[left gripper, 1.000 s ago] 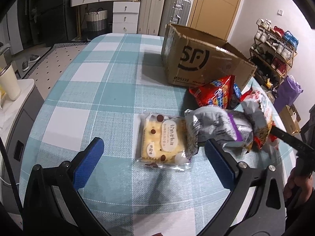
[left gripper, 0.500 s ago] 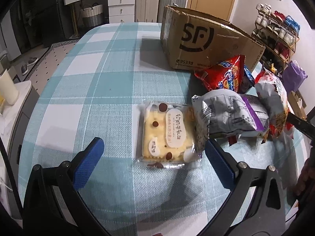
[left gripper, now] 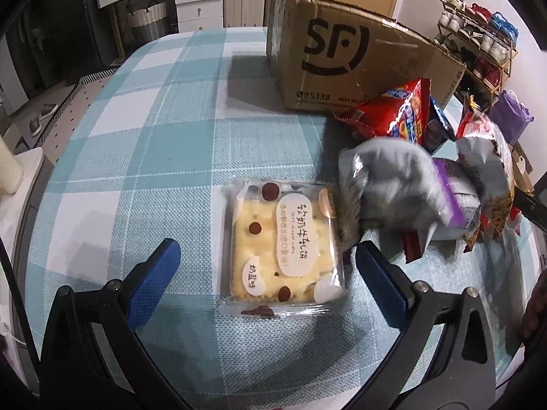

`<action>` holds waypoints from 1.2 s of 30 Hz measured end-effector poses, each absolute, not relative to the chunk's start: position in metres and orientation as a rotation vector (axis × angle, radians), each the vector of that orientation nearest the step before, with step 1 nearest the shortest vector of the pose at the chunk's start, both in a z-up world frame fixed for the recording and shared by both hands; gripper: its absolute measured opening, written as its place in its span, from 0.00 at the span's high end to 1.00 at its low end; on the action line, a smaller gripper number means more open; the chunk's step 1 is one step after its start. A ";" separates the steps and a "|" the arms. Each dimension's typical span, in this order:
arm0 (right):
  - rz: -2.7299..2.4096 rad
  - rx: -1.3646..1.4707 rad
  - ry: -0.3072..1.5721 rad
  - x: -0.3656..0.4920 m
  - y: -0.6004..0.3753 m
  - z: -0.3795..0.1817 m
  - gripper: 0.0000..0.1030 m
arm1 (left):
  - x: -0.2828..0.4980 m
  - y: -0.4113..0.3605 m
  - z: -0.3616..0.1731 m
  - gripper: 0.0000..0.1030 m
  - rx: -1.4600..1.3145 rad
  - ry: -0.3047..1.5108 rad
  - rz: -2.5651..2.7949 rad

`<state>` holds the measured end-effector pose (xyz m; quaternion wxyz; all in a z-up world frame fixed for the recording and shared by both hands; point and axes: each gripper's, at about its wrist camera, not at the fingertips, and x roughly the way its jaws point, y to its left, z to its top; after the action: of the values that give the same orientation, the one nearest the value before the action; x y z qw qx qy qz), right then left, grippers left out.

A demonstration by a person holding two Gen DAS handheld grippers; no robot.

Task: Organize snacks
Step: 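Grasp the cream cake packet with the left tool while the right holds the balloon bag, then carry the cake packet and balloon bag over the box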

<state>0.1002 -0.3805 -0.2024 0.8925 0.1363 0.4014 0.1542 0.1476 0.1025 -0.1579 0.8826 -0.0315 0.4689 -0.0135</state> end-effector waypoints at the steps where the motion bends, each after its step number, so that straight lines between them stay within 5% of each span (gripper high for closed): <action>1: 0.320 0.284 0.833 0.100 -0.381 -0.202 0.47 | 0.148 0.102 -0.158 0.02 -0.059 0.973 -0.029; 5: 0.321 0.283 0.833 0.100 -0.381 -0.202 0.47 | 0.144 0.102 -0.157 0.14 -0.044 0.954 -0.037; 9: 0.322 0.288 0.831 0.100 -0.381 -0.202 0.47 | 0.138 0.101 -0.153 0.47 -0.003 0.936 -0.065; 36: 0.348 0.296 0.784 0.084 -0.376 -0.175 0.47 | 0.108 0.114 -0.109 0.47 -0.064 0.848 -0.094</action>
<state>0.0837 -0.3761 -0.1752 0.8988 0.1429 0.3788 0.1683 0.1077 0.1142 -0.1089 0.9099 -0.0309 0.4111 -0.0454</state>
